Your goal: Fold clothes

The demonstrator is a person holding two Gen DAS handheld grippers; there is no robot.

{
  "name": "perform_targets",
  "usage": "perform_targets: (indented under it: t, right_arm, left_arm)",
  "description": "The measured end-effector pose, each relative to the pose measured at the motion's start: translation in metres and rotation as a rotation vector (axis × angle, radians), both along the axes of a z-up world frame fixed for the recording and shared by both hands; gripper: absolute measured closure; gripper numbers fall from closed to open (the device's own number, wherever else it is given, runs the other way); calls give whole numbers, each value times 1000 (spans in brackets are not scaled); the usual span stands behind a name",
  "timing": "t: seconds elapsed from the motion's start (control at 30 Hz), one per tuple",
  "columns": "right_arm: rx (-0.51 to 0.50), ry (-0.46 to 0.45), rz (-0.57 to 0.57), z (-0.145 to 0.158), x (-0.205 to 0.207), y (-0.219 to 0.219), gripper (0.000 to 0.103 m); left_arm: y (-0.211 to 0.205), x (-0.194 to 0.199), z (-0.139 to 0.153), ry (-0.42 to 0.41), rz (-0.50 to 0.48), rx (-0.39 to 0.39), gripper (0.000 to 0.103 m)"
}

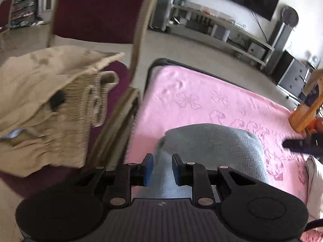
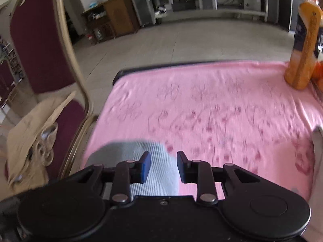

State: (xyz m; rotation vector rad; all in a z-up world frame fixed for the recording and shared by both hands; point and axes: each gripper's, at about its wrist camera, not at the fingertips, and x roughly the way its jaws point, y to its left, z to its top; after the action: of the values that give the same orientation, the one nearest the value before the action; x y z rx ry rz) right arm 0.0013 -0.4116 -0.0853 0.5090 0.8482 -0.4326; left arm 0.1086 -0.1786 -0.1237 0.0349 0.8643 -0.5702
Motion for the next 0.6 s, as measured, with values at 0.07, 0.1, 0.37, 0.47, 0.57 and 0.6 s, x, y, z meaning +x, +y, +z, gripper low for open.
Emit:
perform_targets:
  t: [0.07, 0.1, 0.37, 0.47, 0.57, 0.6]
  right_arm:
    - [32, 26, 23, -4, -4, 8, 74]
    - [45, 36, 30, -7, -4, 11, 75]
    - [3, 153, 69, -34, 39, 29, 77]
    - [-7, 219, 97, -53, 49, 29, 76]
    - [-12, 231, 102, -59, 51, 29, 74]
    - [-14, 232, 100, -60, 51, 28, 72]
  left_arm:
    - [7, -4, -1, 26, 8, -3, 85]
    - [8, -5, -4, 49, 5, -2, 85]
    - [-14, 3, -38, 160, -44, 175, 84]
    - [-16, 3, -42, 165, -57, 187, 84]
    - [-19, 3, -45, 158, -68, 198, 85]
    - [-19, 2, -45, 154, -68, 198, 85]
